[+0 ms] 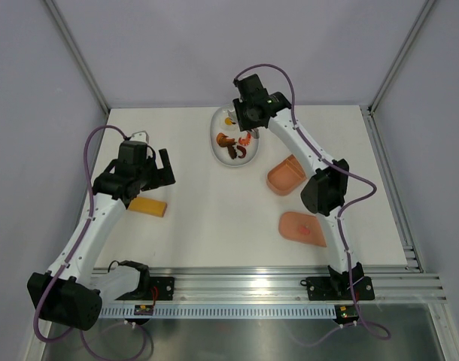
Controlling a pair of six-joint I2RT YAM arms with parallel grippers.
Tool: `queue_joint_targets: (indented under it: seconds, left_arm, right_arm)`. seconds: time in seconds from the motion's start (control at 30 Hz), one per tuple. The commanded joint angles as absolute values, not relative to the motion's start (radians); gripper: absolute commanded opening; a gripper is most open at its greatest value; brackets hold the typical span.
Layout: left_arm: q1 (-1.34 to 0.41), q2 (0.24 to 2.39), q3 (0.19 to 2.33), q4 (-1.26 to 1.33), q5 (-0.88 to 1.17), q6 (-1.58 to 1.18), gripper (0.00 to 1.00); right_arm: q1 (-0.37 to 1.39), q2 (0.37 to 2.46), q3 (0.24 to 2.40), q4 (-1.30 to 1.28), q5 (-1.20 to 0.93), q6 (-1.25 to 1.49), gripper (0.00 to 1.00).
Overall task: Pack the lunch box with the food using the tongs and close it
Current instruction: Pick up the fake food from the plate, then place the fake food in the packing box.
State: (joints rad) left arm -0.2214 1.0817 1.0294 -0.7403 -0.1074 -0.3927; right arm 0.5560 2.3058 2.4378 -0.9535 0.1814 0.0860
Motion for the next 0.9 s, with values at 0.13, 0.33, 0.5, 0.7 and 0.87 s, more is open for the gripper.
queue_joint_targets:
  seconds: [0.13,0.33,0.5,0.7,0.87]
  left_arm:
    - [-0.224,1.045,1.020,-0.709,-0.101,-0.396,0.99]
    - [-0.224,1.037,1.015,-0.709,-0.101,-0.396,0.99]
    - [-0.224,1.037,1.015,-0.706,-0.098,-0.399,0.99]
    - [-0.224,1.035,1.017,-0.703,-0.094,-0.391,0.99]
    - [-0.224,1.045,1.020,-0.701,-0.083,-0.384,0.99]
  right_arm:
    - [0.551,2.195,2.411,-0.890,0.175,0.103,0.37]
    - [0.551,2.165,2.375,-0.888,0.156,0.121,0.37]
    - [0.549,2.123,2.333,-0.904,0.179,0.138,0.37]
    - [0.537,1.924,2.034,-0.776,0.204,0.169,0.36]
    - [0.531,1.746,1.814,-0.710,0.239,0.153,0.37]
